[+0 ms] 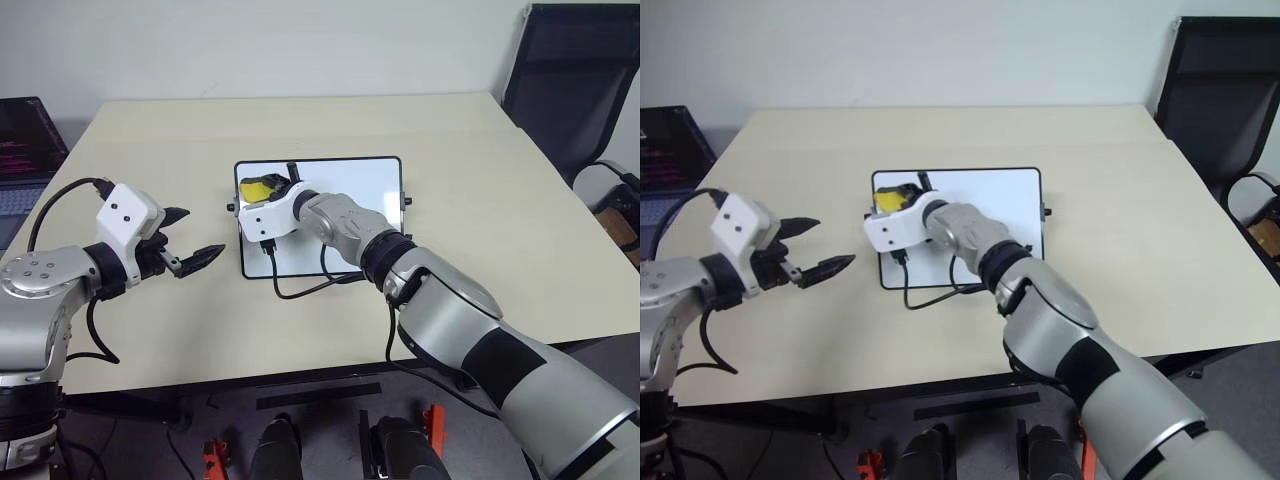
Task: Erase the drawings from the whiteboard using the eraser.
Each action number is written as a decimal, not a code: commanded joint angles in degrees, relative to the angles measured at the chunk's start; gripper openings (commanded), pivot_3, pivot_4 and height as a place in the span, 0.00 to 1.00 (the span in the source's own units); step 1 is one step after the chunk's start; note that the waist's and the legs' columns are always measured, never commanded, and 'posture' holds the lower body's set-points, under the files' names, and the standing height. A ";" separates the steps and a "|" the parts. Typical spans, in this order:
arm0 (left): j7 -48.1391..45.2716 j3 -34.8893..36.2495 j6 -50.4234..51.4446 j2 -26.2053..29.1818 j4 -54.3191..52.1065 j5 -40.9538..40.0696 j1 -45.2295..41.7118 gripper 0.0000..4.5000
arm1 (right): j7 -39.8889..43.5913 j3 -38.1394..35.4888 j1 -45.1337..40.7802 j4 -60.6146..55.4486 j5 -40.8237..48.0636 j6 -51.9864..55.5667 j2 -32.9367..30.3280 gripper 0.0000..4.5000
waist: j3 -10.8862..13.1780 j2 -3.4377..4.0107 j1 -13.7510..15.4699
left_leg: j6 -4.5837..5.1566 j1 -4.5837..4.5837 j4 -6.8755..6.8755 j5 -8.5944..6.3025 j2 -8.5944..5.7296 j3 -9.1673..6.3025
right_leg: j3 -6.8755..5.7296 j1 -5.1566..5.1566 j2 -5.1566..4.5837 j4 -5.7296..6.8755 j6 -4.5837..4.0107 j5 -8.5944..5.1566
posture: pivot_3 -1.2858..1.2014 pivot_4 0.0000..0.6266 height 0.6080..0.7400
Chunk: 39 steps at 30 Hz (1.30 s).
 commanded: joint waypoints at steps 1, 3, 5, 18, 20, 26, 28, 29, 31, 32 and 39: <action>0.28 1.79 -0.24 0.53 -1.62 -0.82 -0.78 1.00 | -2.75 -1.75 -0.81 0.12 0.87 1.68 -1.01 0.25 | -0.01 -0.02 0.18 | 0.01 0.00 0.03 0.02 0.00 -0.01 | 0.00 0.01 0.00 0.00 0.04 0.02 | 0.52 0.24 1.00; 0.24 1.75 -0.20 0.53 -1.64 -0.79 -0.78 1.00 | -5.64 -3.10 -2.51 -0.07 1.89 1.78 -1.49 0.25 | 0.02 -0.07 0.28 | 0.05 -0.01 0.06 0.06 -0.01 -0.01 | 0.02 0.00 -0.01 -0.03 0.01 0.00 | 0.52 0.24 1.00; 0.25 1.64 -0.14 0.52 -1.67 -0.77 -0.91 1.00 | -5.75 -3.45 -3.26 0.10 1.87 1.77 -1.64 0.25 | 0.03 -0.11 0.32 | 0.10 -0.01 0.07 0.10 -0.02 -0.01 | 0.03 0.00 -0.02 -0.04 -0.07 -0.02 | 0.52 0.24 1.00; 0.16 1.71 0.23 0.70 -2.05 -0.86 -0.93 1.00 | 2.50 0.26 1.01 0.81 -1.11 2.22 -1.20 0.25 | 0.00 -0.14 0.02 | 0.08 0.02 -0.03 0.07 0.00 0.00 | 0.00 0.00 0.00 0.01 0.02 0.04 | 0.52 0.24 1.00; 0.09 1.66 0.22 0.72 -2.02 -0.84 -0.91 1.00 | -0.03 -2.09 -0.06 0.46 0.54 2.83 -1.73 0.25 | 0.00 -0.15 0.23 | 0.09 0.04 0.03 0.09 0.00 -0.01 | 0.01 0.02 0.00 0.00 0.11 0.07 | 0.52 0.24 1.00; -0.09 1.38 0.04 0.57 -1.89 -0.77 -0.86 1.00 | 2.64 -5.64 0.22 0.92 3.56 4.27 -3.59 0.25 | -0.01 -0.20 0.57 | 0.18 0.02 0.08 0.17 -0.03 -0.01 | 0.02 0.02 -0.05 -0.03 0.01 0.04 | 0.52 0.24 1.00; -0.49 1.12 0.16 0.37 -2.22 -1.11 -0.65 1.00 | 7.59 -4.73 1.81 1.08 3.20 4.11 -3.62 0.25 | -0.02 -0.21 0.53 | 0.21 0.03 0.07 0.19 -0.03 -0.01 | 0.03 0.03 -0.04 -0.02 0.01 0.04 | 0.52 0.24 1.00; -0.83 0.94 0.23 0.26 -2.45 -1.37 -0.56 1.00 | 10.55 -3.96 2.84 1.10 2.77 3.87 -3.58 0.25 | -0.04 -0.22 0.51 | 0.21 0.04 0.06 0.19 -0.02 -0.01 | 0.02 0.03 -0.03 -0.01 0.11 0.10 | 0.52 0.24 1.00; -1.30 0.73 0.27 0.15 -2.59 -1.69 -0.55 1.00 | 14.67 -3.05 4.29 0.85 2.25 3.37 -3.53 0.25 | -0.09 -0.23 0.48 | 0.21 0.08 0.05 0.19 -0.01 -0.01 | 0.02 0.05 -0.01 0.00 0.21 0.15 | 0.52 0.24 1.00; -1.43 0.70 0.24 0.17 -2.52 -1.79 -0.59 1.00 | 15.97 -2.78 4.83 0.57 2.12 2.94 -3.54 0.25 | -0.11 -0.23 0.48 | 0.21 0.11 0.05 0.19 0.00 -0.01 | 0.01 0.08 -0.01 0.00 0.21 0.14 | 0.52 0.24 1.00; -3.03 0.16 0.24 0.13 -2.78 -3.27 -0.43 1.00 | 20.32 -8.60 8.08 -3.93 8.78 2.04 -4.53 0.25 | -0.18 -0.29 0.52 | 0.17 0.48 0.06 0.16 -0.05 -0.01 | 0.00 0.20 -0.12 -0.02 -0.05 0.12 | 0.52 0.24 1.00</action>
